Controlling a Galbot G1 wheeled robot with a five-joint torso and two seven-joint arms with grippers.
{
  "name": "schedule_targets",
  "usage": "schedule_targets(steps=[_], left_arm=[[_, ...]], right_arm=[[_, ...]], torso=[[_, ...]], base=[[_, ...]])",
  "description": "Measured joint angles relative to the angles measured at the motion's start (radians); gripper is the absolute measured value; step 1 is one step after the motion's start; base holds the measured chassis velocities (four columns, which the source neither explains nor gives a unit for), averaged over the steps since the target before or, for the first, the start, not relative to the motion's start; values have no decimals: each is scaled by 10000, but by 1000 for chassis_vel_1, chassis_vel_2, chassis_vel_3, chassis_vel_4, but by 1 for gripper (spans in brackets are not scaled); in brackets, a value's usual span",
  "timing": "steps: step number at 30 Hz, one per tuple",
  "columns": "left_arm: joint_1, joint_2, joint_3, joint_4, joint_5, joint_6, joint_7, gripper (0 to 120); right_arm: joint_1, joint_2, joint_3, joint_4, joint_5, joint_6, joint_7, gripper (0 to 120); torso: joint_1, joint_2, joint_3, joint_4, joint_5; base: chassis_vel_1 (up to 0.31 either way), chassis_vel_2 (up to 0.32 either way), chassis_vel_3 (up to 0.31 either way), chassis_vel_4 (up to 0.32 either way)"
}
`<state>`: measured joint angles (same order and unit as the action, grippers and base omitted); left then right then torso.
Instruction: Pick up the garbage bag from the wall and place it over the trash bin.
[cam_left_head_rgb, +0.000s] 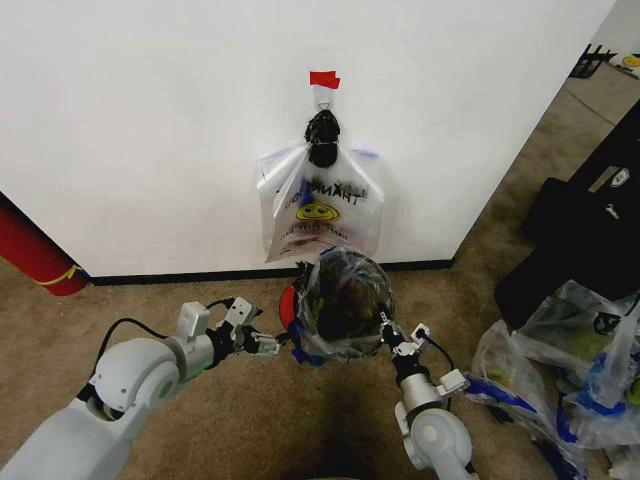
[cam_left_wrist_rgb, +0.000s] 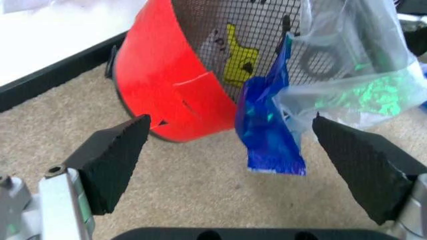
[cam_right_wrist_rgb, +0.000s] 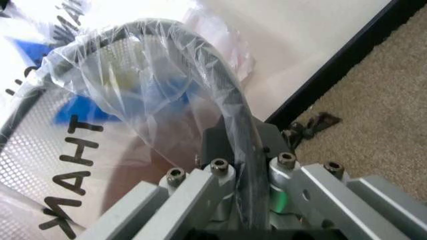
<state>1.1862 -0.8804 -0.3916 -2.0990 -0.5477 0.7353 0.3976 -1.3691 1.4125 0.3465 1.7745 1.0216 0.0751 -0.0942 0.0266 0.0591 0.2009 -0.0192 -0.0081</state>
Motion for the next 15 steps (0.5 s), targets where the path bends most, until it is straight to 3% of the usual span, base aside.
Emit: schedule_targets(steps=[5,11,13,14,15], left_arm=[[-178,-183,234,84,38,19,-41,94],[-265,-257,338,122,32,21,-89,69],[-272,-264,346,122,29,20,-88,68],[-286,-281,358,116,23,20,-88,59],[-286,-281,358,116,23,20,-88,59]], right_arm=[[-9,-10,-89,59,-20,4,-37,0],[-72,-85,-172,158,-103,20,-83,0],[-77,-98,-174,158,-113,26,-93,0],[-81,-110,-181,157,-132,34,-106,0],[-81,-110,-181,157,-132,34,-106,0]], torso=[[0,0,0,-1,0],[0,0,0,0,1],[0,0,0,0,1],[0,0,0,-1,1],[0,0,0,-1,1]], base=[[0,0,0,0],[0,0,0,0],[0,0,0,0],[0,0,0,0],[0,0,0,0]])
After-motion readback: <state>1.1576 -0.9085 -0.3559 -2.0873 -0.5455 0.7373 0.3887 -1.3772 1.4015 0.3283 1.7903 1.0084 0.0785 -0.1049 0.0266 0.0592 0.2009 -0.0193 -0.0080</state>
